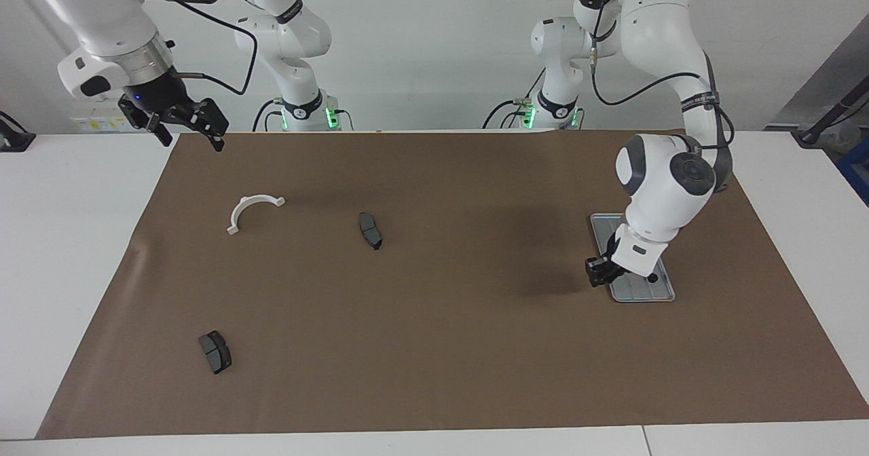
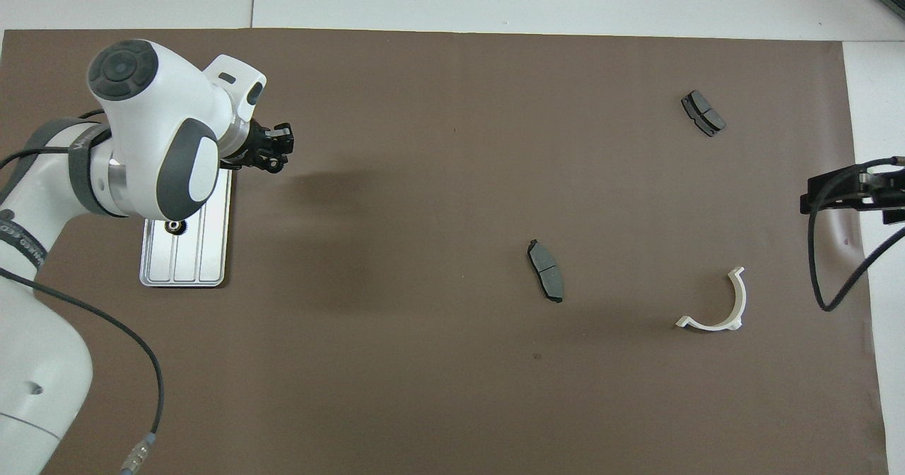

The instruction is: Place bearing gear from tray to pile

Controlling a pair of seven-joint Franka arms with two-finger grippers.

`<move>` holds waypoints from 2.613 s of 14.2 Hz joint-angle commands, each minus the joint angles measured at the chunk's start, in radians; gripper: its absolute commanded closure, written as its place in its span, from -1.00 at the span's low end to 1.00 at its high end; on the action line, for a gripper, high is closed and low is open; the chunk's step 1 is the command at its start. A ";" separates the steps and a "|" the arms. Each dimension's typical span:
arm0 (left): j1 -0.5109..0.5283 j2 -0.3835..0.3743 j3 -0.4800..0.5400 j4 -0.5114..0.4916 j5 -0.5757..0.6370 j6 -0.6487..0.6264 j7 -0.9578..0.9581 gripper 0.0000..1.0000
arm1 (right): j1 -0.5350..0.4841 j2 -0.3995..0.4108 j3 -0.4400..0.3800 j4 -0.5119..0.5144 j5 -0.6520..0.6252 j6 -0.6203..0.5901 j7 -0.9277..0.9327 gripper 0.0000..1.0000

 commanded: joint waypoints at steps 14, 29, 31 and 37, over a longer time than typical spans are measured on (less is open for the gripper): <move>-0.424 0.035 0.018 -0.010 0.049 0.028 -0.553 1.00 | 0.101 0.209 0.005 -0.108 0.029 0.374 0.029 -1.00; -0.176 0.015 0.012 0.021 0.052 -0.009 -0.255 -0.73 | 0.288 0.240 0.008 -0.151 0.032 0.494 0.203 -1.00; -0.090 0.004 0.013 0.021 0.050 -0.027 -0.088 -0.64 | 0.363 0.263 0.008 -0.149 0.033 0.530 0.298 -1.00; 0.148 0.001 0.018 0.007 0.052 -0.044 0.434 -0.57 | 0.549 0.353 0.008 -0.140 0.032 0.688 0.527 -1.00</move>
